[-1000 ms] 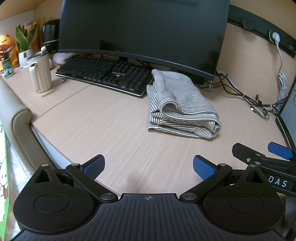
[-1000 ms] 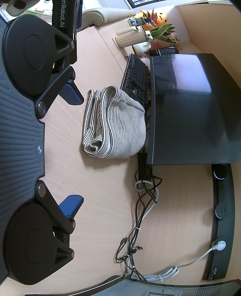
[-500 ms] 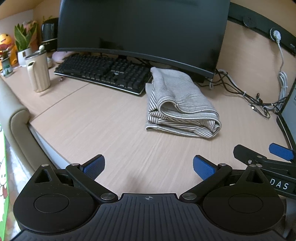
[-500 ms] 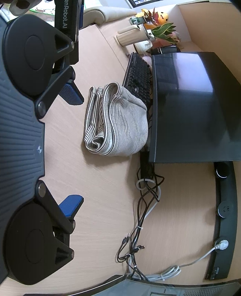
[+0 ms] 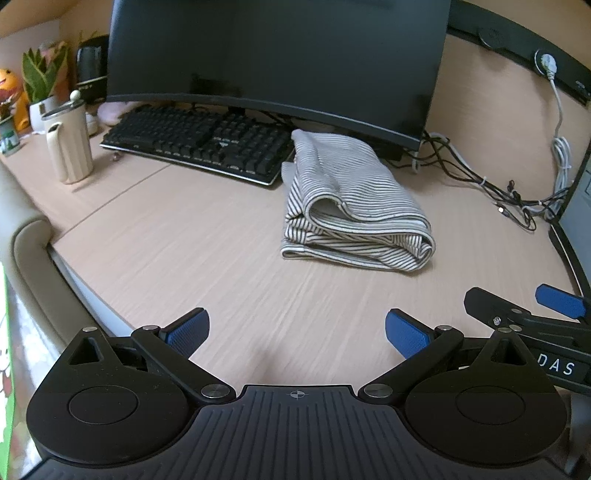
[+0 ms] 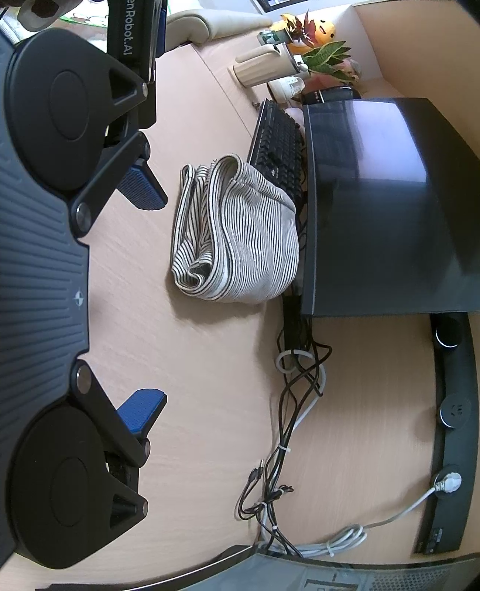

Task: Fold clothes

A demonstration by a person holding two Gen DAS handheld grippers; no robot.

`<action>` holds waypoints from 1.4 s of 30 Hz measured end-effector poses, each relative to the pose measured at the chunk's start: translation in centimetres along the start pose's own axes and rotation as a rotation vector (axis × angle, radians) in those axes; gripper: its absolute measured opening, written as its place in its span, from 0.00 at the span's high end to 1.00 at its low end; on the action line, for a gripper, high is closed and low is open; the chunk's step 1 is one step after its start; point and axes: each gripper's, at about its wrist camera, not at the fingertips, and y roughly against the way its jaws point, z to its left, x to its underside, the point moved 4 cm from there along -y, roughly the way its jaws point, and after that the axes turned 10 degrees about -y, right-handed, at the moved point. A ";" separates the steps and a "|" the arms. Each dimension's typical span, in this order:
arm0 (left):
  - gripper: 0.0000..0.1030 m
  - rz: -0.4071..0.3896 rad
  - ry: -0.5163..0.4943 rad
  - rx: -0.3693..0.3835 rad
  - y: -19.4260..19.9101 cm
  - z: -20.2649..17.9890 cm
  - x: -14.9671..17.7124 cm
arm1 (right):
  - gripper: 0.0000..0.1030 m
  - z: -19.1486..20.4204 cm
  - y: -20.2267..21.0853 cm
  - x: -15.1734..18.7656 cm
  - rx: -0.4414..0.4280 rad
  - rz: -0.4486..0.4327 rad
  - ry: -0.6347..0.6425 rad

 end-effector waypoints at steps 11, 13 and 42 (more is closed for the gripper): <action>0.00 0.008 -0.008 0.000 -0.3 -0.2 0.0 | 0.00 -0.2 -0.2 0.1 0.006 0.008 -0.005; 0.00 0.010 -0.007 0.000 -0.4 -0.1 0.0 | 0.00 -0.1 -0.3 0.1 0.006 0.009 -0.004; 0.00 0.002 -0.009 -0.010 -0.1 0.1 -0.1 | 0.00 0.1 -0.1 0.1 -0.007 -0.003 -0.002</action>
